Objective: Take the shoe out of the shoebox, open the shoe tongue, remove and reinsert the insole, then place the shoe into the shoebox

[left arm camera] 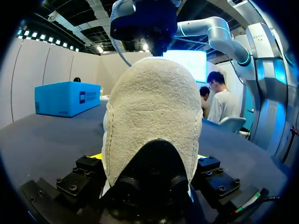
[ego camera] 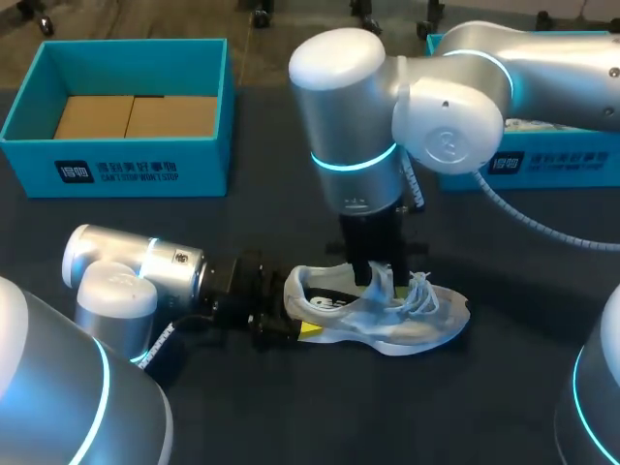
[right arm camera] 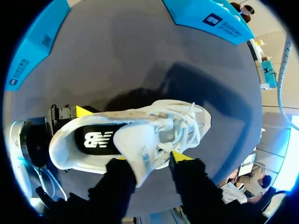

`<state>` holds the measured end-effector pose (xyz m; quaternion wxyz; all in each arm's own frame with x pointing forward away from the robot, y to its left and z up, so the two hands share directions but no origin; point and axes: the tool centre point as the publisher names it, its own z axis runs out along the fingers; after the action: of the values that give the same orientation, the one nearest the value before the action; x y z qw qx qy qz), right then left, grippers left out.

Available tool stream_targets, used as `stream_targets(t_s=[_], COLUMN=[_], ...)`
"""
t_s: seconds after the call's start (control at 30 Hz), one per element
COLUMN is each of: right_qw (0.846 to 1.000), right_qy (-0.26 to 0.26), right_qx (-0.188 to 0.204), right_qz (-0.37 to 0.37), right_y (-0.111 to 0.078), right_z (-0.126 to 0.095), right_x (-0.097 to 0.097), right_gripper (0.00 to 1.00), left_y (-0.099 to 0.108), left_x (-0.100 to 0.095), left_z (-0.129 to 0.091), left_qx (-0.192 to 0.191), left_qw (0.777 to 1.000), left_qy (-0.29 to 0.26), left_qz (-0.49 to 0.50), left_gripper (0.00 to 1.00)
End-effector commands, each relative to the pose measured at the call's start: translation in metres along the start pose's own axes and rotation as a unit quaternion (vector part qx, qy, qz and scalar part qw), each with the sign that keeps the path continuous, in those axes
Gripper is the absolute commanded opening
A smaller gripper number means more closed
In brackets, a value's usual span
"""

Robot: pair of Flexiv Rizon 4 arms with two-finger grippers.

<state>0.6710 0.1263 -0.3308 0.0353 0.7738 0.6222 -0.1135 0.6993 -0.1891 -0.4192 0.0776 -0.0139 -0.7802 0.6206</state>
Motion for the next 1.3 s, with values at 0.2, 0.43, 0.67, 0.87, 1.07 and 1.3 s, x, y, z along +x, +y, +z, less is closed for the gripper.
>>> stream_targets(t_s=[0.2, 0.43, 0.67, 0.87, 1.07, 1.3], right_qw=[0.991, 0.991, 0.985, 0.979, 0.975, 0.972], right_qy=[0.036, 0.088, 0.162, 0.202, 0.22, 0.231], right_qx=[0.017, 0.022, 0.018, 0.017, 0.028, 0.046], right_qz=[0.126, 0.096, 0.047, 0.01, -0.002, -0.009], right_y=[-0.001, -0.002, -0.002, 0.003, 0.01, 0.015], right_z=[0.0, -0.004, -0.005, 0.002, 0.018, 0.034], right_x=[-0.009, -0.032, -0.062, -0.084, -0.095, -0.094], right_gripper=[0.0, 0.0, 0.0, 0.0, 0.0, 0.0], left_y=[0.0, 0.0, 0.0, 0.0, 0.0, 0.0], left_x=[0.0, 0.0, 0.0, 0.0, 0.0, 0.0], left_z=[0.0, 0.0, 0.0, 0.0, 0.0, 0.0], left_qx=[0.0, 0.0, 0.0, 0.0, 0.0, 0.0], left_qw=[1.0, 1.0, 1.0, 1.0, 1.0, 1.0], left_qy=[0.0, 0.0, 0.0, 0.0, 0.0, 0.0], left_qz=[0.0, 0.0, 0.0, 0.0, 0.0, 0.0], left_gripper=[0.0, 0.0, 0.0, 0.0, 0.0, 0.0])
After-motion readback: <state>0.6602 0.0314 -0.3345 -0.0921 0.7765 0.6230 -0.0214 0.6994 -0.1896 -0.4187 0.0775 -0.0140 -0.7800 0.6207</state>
